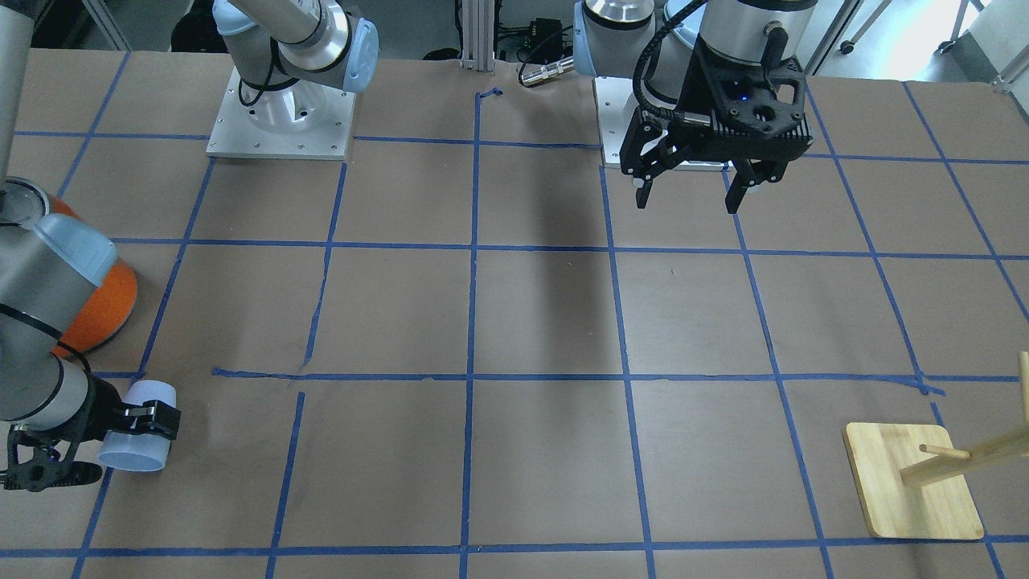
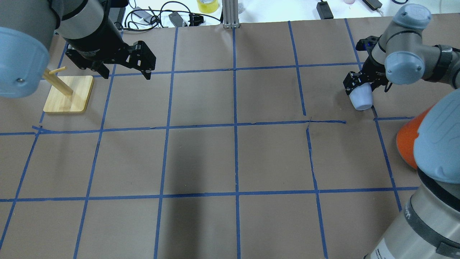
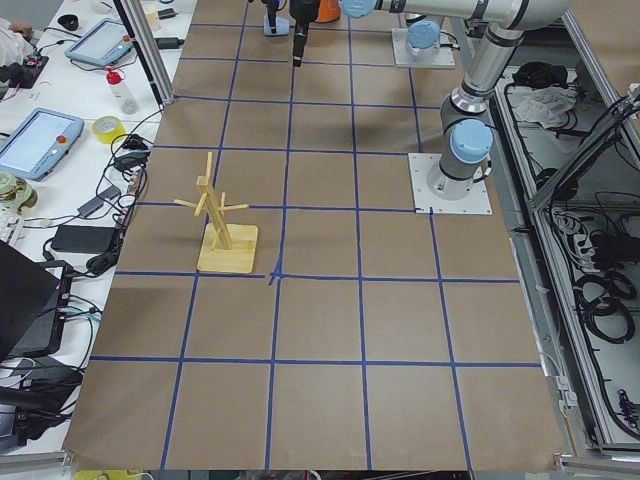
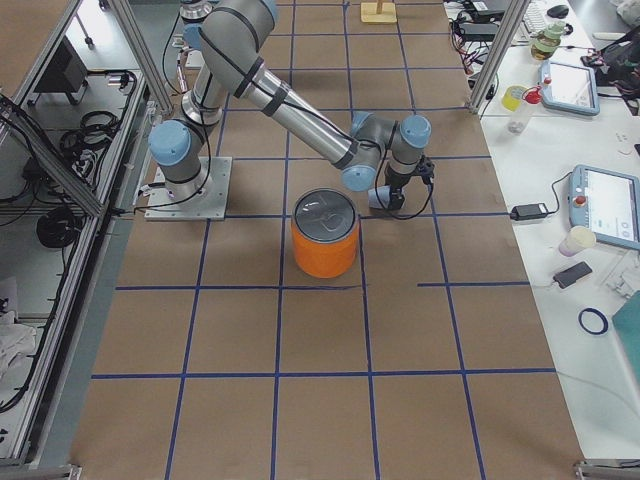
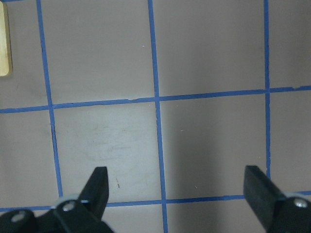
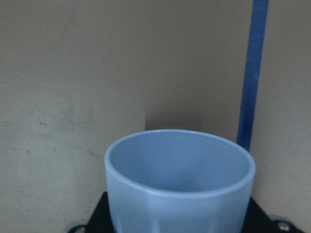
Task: Flip cup
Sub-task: 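Carry the cup with the right gripper toward the table center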
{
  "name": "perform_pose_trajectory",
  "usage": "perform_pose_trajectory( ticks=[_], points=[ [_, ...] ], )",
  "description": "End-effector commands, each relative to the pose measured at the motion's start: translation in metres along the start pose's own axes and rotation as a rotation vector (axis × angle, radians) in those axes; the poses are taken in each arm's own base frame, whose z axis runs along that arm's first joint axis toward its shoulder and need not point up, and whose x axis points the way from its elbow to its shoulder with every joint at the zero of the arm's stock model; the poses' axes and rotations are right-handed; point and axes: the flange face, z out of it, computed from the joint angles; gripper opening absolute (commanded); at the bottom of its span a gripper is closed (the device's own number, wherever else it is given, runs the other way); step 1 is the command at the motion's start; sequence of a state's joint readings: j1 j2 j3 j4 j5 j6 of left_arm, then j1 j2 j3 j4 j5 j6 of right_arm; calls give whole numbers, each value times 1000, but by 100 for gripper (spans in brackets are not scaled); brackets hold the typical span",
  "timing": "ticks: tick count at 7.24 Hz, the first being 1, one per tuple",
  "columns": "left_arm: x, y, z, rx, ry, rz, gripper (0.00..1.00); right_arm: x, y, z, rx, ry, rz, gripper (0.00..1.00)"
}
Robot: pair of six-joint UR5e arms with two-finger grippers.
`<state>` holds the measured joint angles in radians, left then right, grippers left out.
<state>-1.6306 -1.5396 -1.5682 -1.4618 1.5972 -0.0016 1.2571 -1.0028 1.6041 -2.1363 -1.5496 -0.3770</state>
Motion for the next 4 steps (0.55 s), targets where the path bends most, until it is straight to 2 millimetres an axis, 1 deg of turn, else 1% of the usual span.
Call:
perform_pose_trajectory(
  ticks=[1,2,3,4],
  points=[
    [0,-3,-1,9,0,0,100,-12,-3,-26,32,11,-31,60],
    [-1,-2,-7,33,0,-2,100,-49,-4,-49,76,-17,-129,60],
    [0,-1,-7,34,2,-1,100,-101,-6,-64,104,-21,-232,60],
    [0,-2,-9,38,2,-1,100,-153,-7,-73,126,-15,-314,56]
  ],
)
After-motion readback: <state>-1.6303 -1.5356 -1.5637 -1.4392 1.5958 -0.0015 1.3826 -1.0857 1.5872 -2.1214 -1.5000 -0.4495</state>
